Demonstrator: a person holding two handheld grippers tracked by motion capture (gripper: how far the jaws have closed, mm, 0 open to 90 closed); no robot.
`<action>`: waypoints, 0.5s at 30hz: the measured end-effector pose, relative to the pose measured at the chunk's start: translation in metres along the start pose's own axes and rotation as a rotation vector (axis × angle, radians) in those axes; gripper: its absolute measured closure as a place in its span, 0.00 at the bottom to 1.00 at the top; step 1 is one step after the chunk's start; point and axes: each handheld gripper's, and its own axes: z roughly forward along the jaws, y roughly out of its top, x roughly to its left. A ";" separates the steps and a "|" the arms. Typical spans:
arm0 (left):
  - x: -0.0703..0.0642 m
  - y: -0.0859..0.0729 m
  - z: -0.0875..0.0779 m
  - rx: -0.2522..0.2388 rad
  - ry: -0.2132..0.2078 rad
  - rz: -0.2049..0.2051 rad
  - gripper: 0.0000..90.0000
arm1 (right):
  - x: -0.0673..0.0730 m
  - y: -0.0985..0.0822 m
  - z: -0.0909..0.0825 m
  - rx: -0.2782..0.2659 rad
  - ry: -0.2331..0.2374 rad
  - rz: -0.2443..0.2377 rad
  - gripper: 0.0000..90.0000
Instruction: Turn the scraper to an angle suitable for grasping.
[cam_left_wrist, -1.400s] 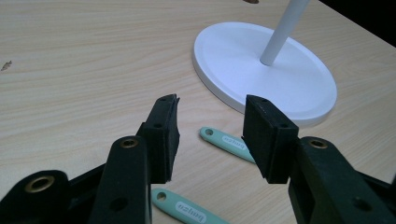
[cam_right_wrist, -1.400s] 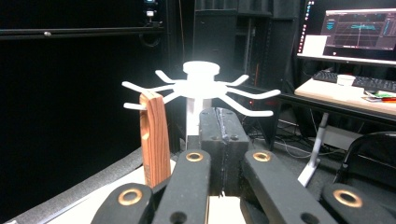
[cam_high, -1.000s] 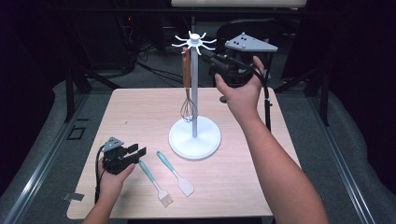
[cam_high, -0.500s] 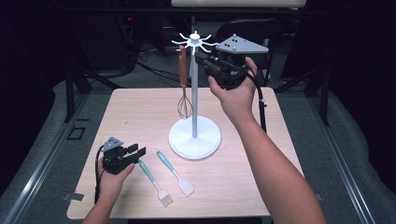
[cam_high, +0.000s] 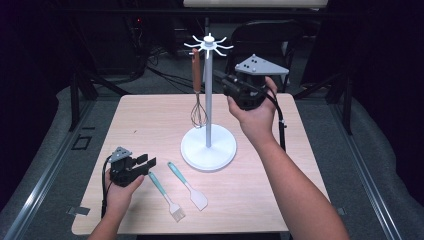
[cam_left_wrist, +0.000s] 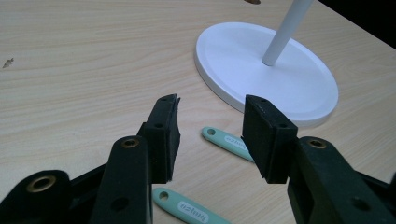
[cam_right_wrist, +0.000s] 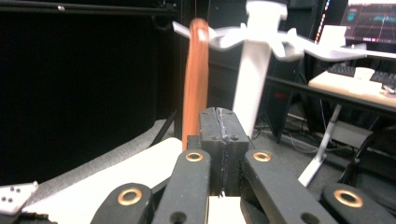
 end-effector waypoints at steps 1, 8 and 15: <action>0.000 0.000 0.000 0.000 0.000 0.000 0.62 | -0.001 -0.006 -0.001 0.009 0.000 0.003 1.00; 0.000 -0.001 0.000 0.001 0.002 -0.001 0.62 | -0.007 -0.039 -0.007 0.042 -0.003 0.038 0.99; 0.001 -0.001 0.001 -0.004 0.005 -0.005 0.62 | -0.007 -0.069 -0.013 0.090 -0.001 0.039 0.97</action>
